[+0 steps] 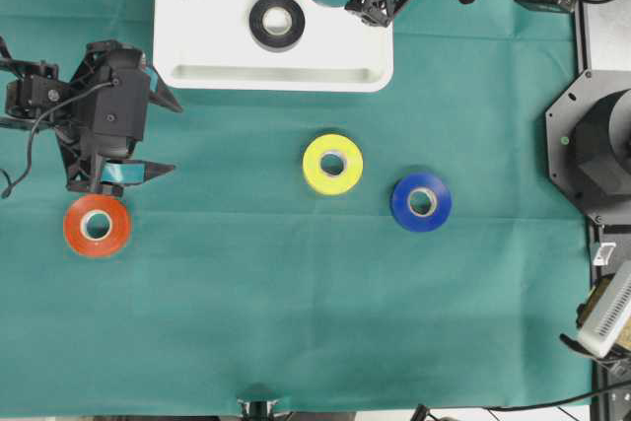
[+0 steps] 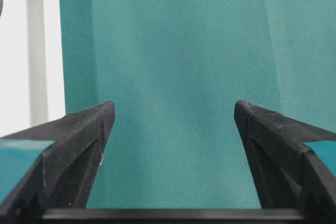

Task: Put the tape alternately from left to right into the white case.
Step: 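Lower the teal roll into the tray's upper right area, then open the right gripper and lift away from the teal roll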

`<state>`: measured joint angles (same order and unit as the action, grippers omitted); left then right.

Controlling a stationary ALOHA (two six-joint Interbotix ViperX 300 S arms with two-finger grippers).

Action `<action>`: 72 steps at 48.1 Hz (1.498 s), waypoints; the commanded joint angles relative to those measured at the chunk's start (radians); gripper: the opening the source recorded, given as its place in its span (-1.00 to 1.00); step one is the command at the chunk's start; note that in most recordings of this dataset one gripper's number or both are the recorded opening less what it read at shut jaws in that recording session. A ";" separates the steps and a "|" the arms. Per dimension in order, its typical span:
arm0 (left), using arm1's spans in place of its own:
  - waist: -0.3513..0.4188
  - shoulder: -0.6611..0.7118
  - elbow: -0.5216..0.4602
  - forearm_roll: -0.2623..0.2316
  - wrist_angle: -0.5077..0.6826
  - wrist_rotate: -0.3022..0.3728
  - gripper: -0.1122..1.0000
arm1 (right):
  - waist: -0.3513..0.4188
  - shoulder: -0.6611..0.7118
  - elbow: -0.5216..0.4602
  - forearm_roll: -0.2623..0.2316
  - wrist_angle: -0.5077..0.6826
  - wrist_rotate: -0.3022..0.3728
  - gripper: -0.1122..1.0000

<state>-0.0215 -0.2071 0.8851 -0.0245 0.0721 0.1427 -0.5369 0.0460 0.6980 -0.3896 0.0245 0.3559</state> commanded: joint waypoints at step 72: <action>-0.003 -0.009 -0.026 -0.002 -0.008 -0.002 0.91 | 0.206 -0.198 0.144 -0.002 -0.008 0.009 0.70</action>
<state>-0.0215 -0.2071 0.8836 -0.0261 0.0721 0.1427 -0.3712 -0.1012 0.8283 -0.3896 0.0245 0.3620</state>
